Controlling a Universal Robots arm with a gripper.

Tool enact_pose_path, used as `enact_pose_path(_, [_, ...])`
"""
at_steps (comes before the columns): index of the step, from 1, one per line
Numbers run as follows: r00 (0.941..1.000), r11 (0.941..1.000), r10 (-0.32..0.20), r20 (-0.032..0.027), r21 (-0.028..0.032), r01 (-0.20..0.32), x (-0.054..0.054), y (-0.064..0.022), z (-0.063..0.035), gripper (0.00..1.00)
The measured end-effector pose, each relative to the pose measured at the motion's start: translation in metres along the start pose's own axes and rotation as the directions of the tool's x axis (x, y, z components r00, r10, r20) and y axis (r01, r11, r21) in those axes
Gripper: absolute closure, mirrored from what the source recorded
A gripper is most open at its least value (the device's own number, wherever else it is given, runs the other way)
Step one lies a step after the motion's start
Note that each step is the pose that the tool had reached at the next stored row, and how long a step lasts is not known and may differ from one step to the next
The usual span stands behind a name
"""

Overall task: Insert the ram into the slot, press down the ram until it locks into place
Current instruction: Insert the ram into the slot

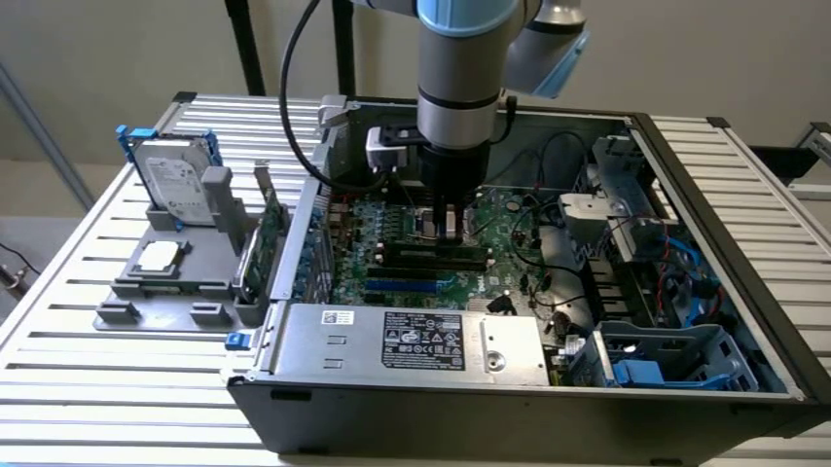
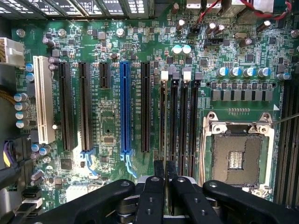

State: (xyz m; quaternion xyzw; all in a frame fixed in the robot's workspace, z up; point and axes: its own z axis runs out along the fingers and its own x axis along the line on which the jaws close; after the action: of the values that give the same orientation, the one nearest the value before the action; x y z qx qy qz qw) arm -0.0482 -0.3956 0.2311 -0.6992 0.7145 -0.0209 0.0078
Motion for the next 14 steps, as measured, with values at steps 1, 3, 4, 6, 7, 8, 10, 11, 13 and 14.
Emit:
enact_pose_path(1, [1.0, 1.0, 0.0, -0.0002, -0.0001, 0.0, 0.0, 0.0, 0.0002, 0.87])
enact_pose_path(3, [1.0, 1.0, 0.0, -0.0002, -0.0001, 0.0, 0.0, 0.0, 0.0007, 0.87])
enact_pose_path(4, [1.0, 1.0, 0.0, -0.0002, -0.0001, 0.0, 0.0, 0.0, 0.001, 0.87])
enact_pose_path(6, [1.0, 1.0, 0.0, -0.0003, -0.0002, 0.0, 0.0, 0.0, 0.0011, 0.87])
enact_pose_path(7, [1.0, 1.0, 0.0, -0.0003, -0.0001, 0.0, 0.0, 0.0, 0.0013, 0.87])
enact_pose_path(8, [1.0, 1.0, 0.0, -0.0001, -0.0001, 0.0, 0.0, 0.0, 0.0016, 0.87])
enact_pose_path(10, [1.0, 1.0, 0.0, 0.0, 0.0, 0.0, 0.0, -0.0001, 0.0021, 0.87])
enact_pose_path(11, [1.0, 1.0, 0.0, -0.0001, 0.0, 0.0, 0.0, 0.0, 0.0025, 0.87])
enact_pose_path(13, [1.0, 1.0, 0.0, -0.0002, -0.0001, 0.0, 0.0, 0.0, 0.0032, 0.87])
enact_pose_path(14, [1.0, 1.0, 0.0, -0.0001, -0.0001, 0.0, 0.0, 0.0, 0.0036, 0.87])
